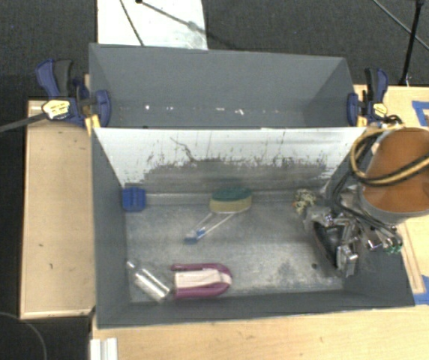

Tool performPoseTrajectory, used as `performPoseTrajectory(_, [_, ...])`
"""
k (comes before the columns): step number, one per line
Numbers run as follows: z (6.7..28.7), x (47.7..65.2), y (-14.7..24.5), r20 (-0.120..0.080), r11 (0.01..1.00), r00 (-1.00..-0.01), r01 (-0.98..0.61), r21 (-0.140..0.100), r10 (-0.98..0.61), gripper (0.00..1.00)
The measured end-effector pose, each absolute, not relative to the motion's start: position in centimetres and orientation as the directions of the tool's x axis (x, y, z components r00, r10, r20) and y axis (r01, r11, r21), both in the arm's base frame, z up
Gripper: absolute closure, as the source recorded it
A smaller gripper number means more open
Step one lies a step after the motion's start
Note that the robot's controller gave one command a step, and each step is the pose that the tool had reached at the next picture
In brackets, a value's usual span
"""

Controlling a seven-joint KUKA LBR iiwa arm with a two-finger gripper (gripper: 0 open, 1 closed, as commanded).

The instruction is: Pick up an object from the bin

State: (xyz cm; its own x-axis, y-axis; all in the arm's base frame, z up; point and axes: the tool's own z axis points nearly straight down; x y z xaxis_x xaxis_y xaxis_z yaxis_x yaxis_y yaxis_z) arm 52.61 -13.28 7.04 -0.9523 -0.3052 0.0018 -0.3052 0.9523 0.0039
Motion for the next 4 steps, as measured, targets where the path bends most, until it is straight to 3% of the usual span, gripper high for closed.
performPoseTrajectory(1, [7.0, 51.4, -13.6, -0.013, 0.634, -0.635, -0.773, 0.018, -0.773, 0.0])
performPoseTrajectory(2, [7.1, 56.1, -13.4, -0.012, 0.391, -0.391, -0.92, 0.023, -0.92, 0.0])
performPoseTrajectory(3, [7.1, 56.4, -13.9, -0.012, 0.395, -0.395, -0.919, 0.006, -0.919, 1.0])
performPoseTrajectory(4, [21.6, 52.1, -14.9, -0.001, 0.375, -0.375, -0.927, -0.008, -0.927, 1.0])
